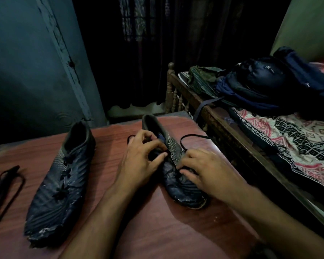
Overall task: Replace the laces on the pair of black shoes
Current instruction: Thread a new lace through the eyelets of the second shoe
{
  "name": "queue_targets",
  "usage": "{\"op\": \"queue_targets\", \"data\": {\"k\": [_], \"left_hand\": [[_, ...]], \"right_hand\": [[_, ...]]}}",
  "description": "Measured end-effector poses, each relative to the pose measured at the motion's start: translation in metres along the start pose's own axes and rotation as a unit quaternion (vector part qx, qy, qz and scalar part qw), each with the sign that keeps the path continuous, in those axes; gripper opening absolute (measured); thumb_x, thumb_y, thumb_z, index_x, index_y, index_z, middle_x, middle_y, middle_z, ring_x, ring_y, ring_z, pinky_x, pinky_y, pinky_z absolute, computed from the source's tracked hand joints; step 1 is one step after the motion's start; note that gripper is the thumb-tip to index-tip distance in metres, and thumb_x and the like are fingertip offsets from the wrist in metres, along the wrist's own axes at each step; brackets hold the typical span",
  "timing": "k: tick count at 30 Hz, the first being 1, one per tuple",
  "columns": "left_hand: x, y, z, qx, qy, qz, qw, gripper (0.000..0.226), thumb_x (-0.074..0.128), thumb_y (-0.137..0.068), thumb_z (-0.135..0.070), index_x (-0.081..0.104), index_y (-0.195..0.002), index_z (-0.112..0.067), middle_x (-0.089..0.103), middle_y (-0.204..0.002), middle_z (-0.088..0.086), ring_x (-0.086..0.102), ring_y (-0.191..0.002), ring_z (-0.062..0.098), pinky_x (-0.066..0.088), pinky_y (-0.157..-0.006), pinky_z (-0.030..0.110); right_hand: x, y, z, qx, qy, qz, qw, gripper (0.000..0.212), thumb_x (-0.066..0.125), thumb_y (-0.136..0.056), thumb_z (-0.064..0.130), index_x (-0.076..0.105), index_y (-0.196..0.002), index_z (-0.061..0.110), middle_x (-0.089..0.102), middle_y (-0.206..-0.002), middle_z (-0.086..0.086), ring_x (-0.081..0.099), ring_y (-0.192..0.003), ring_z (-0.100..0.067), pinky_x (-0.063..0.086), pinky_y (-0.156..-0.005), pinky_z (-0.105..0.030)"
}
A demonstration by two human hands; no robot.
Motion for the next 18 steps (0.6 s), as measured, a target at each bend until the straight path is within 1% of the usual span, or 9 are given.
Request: {"op": "queue_targets", "data": {"k": [2, 3, 6, 9, 12, 14, 15, 16, 18], "left_hand": [[-0.001, 0.001, 0.001, 0.000, 0.002, -0.007, 1.000, 0.020, 0.072, -0.081, -0.041, 0.070, -0.099, -0.036, 0.041, -0.111, -0.018, 0.054, -0.107, 0.021, 0.053, -0.090, 0.045], [-0.001, 0.001, -0.001, 0.005, -0.002, -0.011, 1.000, 0.020, 0.073, -0.081, -0.040, 0.070, -0.099, -0.035, 0.041, -0.111, -0.017, 0.055, -0.106, 0.021, 0.054, -0.089, 0.045], [-0.002, 0.001, -0.007, 0.029, -0.025, -0.016, 0.999, 0.023, 0.068, -0.084, -0.045, 0.072, -0.101, -0.030, 0.047, -0.113, -0.014, 0.054, -0.102, 0.019, 0.053, -0.085, 0.042], [0.004, 0.002, -0.018, 0.080, -0.082, 0.012, 0.993, 0.029, 0.061, -0.088, -0.052, 0.074, -0.102, -0.030, 0.057, -0.116, -0.010, 0.052, -0.096, 0.018, 0.049, -0.082, 0.043], [0.009, 0.002, -0.025, 0.106, -0.123, 0.043, 0.986, 0.034, 0.057, -0.088, -0.059, 0.072, -0.108, -0.036, 0.059, -0.122, -0.011, 0.048, -0.100, 0.018, 0.046, -0.084, 0.041], [0.011, 0.003, -0.026, 0.106, -0.126, 0.052, 0.985, 0.036, 0.055, -0.088, -0.059, 0.072, -0.109, -0.034, 0.057, -0.127, -0.008, 0.049, -0.110, 0.019, 0.044, -0.090, 0.039], [0.011, 0.003, -0.024, 0.095, -0.118, 0.055, 0.987, 0.037, 0.055, -0.088, -0.058, 0.071, -0.109, -0.032, 0.056, -0.130, -0.006, 0.050, -0.113, 0.021, 0.045, -0.092, 0.039], [0.011, 0.002, -0.020, 0.081, -0.109, 0.058, 0.989, 0.037, 0.054, -0.089, -0.056, 0.071, -0.109, -0.031, 0.055, -0.132, -0.004, 0.051, -0.112, 0.021, 0.047, -0.093, 0.041], [0.011, 0.000, -0.013, 0.071, -0.107, 0.071, 0.989, 0.034, 0.052, -0.091, -0.051, 0.069, -0.109, -0.029, 0.057, -0.130, -0.004, 0.054, -0.103, 0.022, 0.051, -0.089, 0.045]], "right_hand": [[0.003, -0.012, 0.001, -0.024, 0.015, 0.086, 0.996, 0.013, 0.056, -0.098, 0.039, 0.060, -0.106, 0.029, 0.055, -0.105, 0.009, 0.056, -0.103, -0.018, 0.051, -0.088, -0.043], [0.003, -0.017, 0.003, -0.042, 0.021, 0.109, 0.993, 0.010, 0.057, -0.098, 0.036, 0.058, -0.104, 0.028, 0.054, -0.105, 0.009, 0.054, -0.103, -0.019, 0.050, -0.089, -0.043], [0.002, -0.023, 0.010, -0.100, 0.052, 0.142, 0.983, 0.010, 0.051, -0.101, 0.033, 0.053, -0.106, 0.024, 0.051, -0.105, 0.006, 0.052, -0.099, -0.018, 0.048, -0.089, -0.039], [-0.003, -0.024, 0.011, -0.101, 0.038, 0.167, 0.980, 0.012, 0.045, -0.101, 0.033, 0.050, -0.102, 0.022, 0.047, -0.100, 0.007, 0.050, -0.095, -0.016, 0.048, -0.088, -0.037], [-0.008, -0.024, 0.007, -0.076, 0.019, 0.172, 0.982, 0.015, 0.043, -0.092, 0.038, 0.049, -0.091, 0.025, 0.048, -0.092, 0.010, 0.050, -0.087, -0.012, 0.050, -0.082, -0.041], [-0.009, -0.021, 0.004, -0.054, 0.003, 0.165, 0.985, 0.018, 0.044, -0.087, 0.041, 0.051, -0.090, 0.025, 0.050, -0.090, 0.010, 0.052, -0.086, -0.012, 0.051, -0.080, -0.041], [-0.010, -0.020, 0.003, -0.041, -0.005, 0.155, 0.987, 0.016, 0.046, -0.087, 0.040, 0.052, -0.090, 0.025, 0.051, -0.091, 0.010, 0.052, -0.087, -0.012, 0.051, -0.080, -0.040], [-0.011, -0.018, 0.001, -0.027, -0.014, 0.138, 0.990, 0.014, 0.050, -0.087, 0.040, 0.053, -0.090, 0.027, 0.052, -0.091, 0.011, 0.052, -0.088, -0.010, 0.051, -0.080, -0.038], [-0.012, -0.012, -0.003, 0.008, -0.034, 0.083, 0.996, 0.013, 0.055, -0.087, 0.042, 0.054, -0.093, 0.030, 0.054, -0.094, 0.014, 0.053, -0.091, -0.005, 0.050, -0.081, -0.033]]}}
Point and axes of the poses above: each hand's wrist, its own y-axis away from the middle knuckle, its own x-axis out of the palm, z = x × y, the point moved 9 cm from there along -y, towards the middle knuckle
